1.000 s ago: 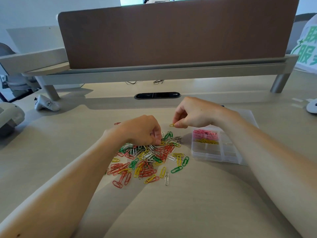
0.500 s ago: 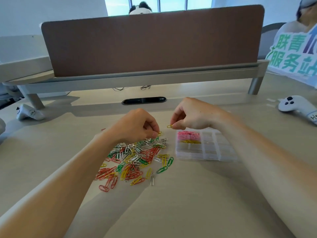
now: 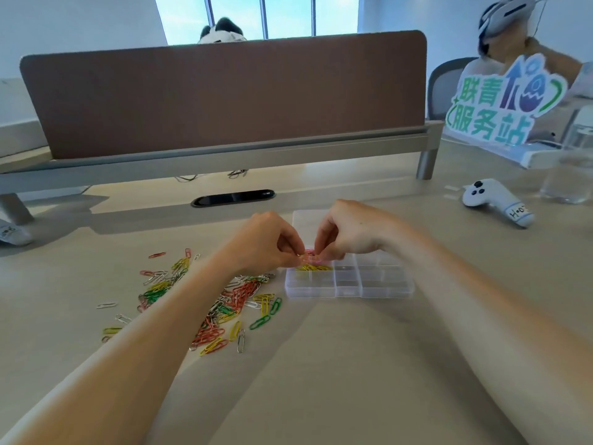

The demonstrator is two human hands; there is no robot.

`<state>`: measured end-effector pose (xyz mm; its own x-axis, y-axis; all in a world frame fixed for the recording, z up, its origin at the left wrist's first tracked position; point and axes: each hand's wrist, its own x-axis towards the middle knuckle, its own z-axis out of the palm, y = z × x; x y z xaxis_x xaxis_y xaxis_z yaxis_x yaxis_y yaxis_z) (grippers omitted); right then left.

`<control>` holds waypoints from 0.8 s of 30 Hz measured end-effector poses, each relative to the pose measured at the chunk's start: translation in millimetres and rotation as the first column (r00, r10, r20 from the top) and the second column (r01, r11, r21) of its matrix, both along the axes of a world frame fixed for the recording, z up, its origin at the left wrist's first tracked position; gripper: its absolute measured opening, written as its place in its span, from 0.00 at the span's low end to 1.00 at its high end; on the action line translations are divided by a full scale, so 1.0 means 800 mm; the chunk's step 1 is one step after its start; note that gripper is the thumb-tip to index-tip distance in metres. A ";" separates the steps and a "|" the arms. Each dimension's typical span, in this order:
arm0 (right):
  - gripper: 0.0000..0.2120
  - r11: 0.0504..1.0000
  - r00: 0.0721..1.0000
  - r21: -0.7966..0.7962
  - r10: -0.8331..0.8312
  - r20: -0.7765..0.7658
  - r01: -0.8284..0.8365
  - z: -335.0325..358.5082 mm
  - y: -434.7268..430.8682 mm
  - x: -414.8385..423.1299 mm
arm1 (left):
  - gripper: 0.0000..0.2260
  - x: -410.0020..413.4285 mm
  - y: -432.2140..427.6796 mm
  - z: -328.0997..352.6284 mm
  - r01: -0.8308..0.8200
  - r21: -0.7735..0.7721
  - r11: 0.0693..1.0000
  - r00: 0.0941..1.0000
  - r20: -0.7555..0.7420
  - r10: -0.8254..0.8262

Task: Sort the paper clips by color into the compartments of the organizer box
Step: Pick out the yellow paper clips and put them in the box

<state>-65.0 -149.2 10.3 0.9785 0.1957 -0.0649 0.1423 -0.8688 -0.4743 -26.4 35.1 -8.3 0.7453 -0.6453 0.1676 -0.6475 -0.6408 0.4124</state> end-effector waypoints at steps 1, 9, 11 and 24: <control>0.05 1.000 1.000 0.005 0.005 -0.007 -0.005 0.000 0.000 0.000 | 0.05 0.000 0.001 -0.001 0.005 0.005 1.000 1.000 0.000 -0.005; 0.03 1.000 1.000 -0.012 0.017 -0.006 -0.017 -0.001 0.007 -0.001 | 0.04 -0.005 0.025 0.012 -0.007 -0.032 0.999 1.000 0.012 0.007; 0.03 0.999 0.996 -0.014 0.048 0.072 -0.047 0.003 0.023 -0.006 | 0.03 -0.009 0.042 0.017 -0.033 -0.015 0.999 0.999 0.016 0.033; 0.10 0.947 0.956 -0.194 0.279 0.090 -0.258 -0.031 0.100 -0.013 | 0.02 -0.055 0.121 -0.027 -0.241 -0.157 0.958 0.964 0.076 0.255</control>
